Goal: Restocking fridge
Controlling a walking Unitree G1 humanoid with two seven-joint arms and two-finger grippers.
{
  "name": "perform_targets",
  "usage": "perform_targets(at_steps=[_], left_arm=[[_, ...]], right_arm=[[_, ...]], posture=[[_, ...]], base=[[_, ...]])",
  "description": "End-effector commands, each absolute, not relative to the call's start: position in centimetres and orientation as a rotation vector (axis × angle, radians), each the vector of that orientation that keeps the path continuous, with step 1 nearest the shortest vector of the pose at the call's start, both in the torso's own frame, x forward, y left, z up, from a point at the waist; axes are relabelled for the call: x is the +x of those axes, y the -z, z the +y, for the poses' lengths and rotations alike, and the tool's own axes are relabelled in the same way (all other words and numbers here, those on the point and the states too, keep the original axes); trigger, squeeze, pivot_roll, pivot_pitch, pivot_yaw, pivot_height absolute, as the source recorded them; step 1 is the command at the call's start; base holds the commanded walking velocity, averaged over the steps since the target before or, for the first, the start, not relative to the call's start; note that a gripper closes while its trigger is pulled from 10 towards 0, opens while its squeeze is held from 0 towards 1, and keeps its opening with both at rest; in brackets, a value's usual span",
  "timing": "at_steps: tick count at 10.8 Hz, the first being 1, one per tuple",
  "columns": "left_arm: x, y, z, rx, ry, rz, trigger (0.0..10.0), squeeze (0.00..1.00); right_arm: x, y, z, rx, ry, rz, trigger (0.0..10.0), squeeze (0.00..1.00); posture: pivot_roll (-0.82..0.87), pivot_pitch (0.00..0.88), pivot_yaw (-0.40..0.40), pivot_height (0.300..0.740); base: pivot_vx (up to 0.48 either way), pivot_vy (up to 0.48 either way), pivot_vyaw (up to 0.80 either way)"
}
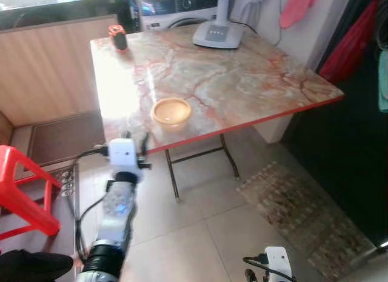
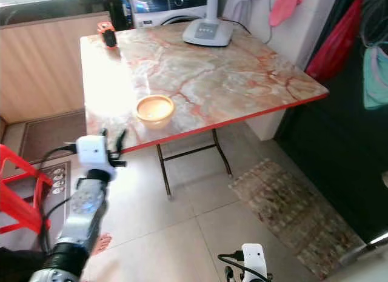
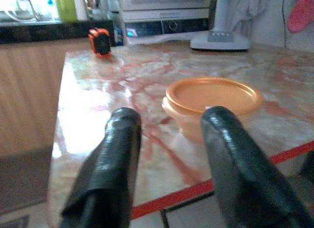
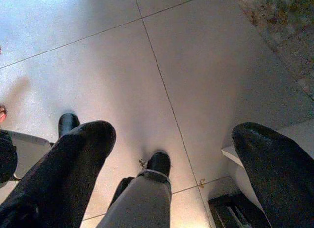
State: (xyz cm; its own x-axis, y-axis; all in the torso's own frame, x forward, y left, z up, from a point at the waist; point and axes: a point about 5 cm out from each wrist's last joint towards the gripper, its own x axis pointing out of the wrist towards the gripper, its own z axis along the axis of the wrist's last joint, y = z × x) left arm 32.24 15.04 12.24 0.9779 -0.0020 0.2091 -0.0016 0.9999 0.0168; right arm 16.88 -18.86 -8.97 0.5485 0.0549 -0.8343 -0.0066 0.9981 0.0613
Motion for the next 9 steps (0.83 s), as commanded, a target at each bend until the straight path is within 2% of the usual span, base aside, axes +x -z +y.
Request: perform_targets(at_steps=[1, 6, 7, 9], left_arm=[[32.6, -13.3, 14.6, 0.003, 0.02, -0.231, 10.0, 1.0], [32.7, -15.3, 15.3, -0.017, 0.012, -0.269, 10.0, 1.0], [32.7, -15.4, 15.3, -0.023, 0.018, -0.253, 10.0, 0.0], [32.6, -15.5, 15.0, -0.03, 0.032, -0.252, 10.0, 0.0]], right_arm=[[16.6, 9.1, -18.8, 0.057, -0.038, 1.003, 10.0, 0.0], [16.4, 9.2, -18.6, 0.066, -0.038, 1.007, 10.0, 0.0], [16.3, 9.2, -18.6, 0.068, -0.04, 1.008, 10.0, 0.0], [16.2, 9.3, -18.6, 0.069, -0.039, 1.009, 10.0, 0.0]], posture=[[-0.02, 0.038, 0.003, 0.74], [-0.02, 0.016, 0.017, 0.74], [-0.02, 0.002, 0.022, 0.74], [-0.02, 0.0, 0.023, 0.74]], base=[[0.0, 0.0, 0.0], [0.0, 0.0, 0.0], [0.0, 0.0, 0.0], [0.0, 0.0, 0.0]])
